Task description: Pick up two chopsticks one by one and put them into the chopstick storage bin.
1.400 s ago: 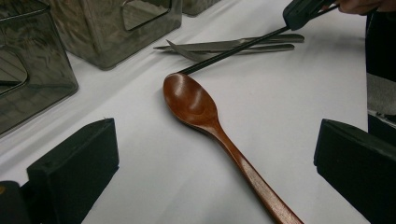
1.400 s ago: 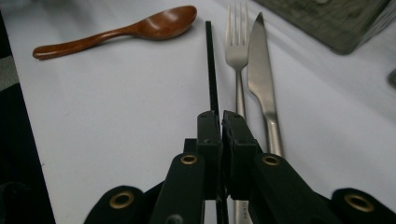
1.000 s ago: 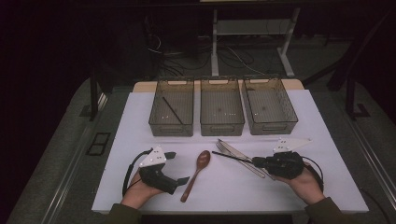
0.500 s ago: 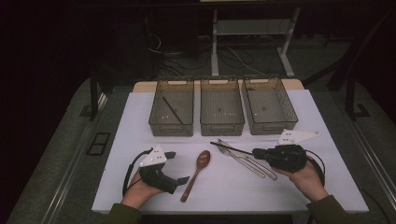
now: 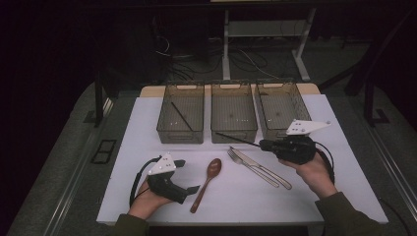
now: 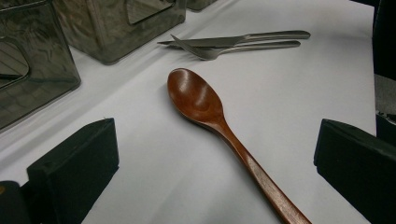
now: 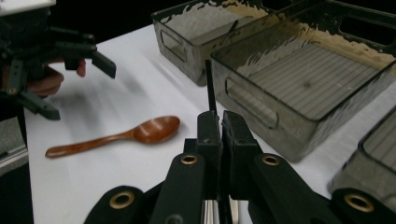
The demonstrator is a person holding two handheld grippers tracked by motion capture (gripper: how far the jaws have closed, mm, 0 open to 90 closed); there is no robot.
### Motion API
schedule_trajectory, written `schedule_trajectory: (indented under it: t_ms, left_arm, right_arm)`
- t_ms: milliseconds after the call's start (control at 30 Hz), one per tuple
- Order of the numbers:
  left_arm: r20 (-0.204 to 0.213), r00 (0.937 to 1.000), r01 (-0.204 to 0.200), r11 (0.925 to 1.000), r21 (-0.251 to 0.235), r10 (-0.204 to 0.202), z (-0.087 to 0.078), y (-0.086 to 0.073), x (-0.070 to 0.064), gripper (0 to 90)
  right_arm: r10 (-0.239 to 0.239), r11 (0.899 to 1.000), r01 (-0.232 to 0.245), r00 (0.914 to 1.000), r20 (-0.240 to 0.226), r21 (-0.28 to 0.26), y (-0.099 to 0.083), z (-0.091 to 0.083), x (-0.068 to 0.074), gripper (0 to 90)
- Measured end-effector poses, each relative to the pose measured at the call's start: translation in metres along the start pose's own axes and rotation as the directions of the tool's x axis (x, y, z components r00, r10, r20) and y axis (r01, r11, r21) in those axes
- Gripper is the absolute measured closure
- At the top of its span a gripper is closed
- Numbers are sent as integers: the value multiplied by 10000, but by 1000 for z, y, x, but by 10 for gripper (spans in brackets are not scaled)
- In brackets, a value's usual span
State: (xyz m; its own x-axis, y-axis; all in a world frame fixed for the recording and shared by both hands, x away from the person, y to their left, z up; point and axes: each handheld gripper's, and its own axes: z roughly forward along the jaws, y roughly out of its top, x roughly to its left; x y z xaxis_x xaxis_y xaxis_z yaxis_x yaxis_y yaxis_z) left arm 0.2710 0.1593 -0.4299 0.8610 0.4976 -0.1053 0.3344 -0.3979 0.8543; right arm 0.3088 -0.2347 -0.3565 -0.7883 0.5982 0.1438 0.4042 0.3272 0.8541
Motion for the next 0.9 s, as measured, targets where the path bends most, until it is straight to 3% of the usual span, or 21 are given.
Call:
schedule_trajectory:
  t_ms: [467, 900]
  left_arm:
    - [-22, 10000, 33, 9999, 122, -33, 2, -2, 2, 0]
    - [42, 10000, 80, 10000, -50, -80, 1, -2, 0, 0]
  right_arm:
    - [-60, 9998, 70, 9989, 475, -207, 43, 38, -12, 854]
    - [-24, 9999, 15, 9978, 666, 126, 90, 99, -11, 853]
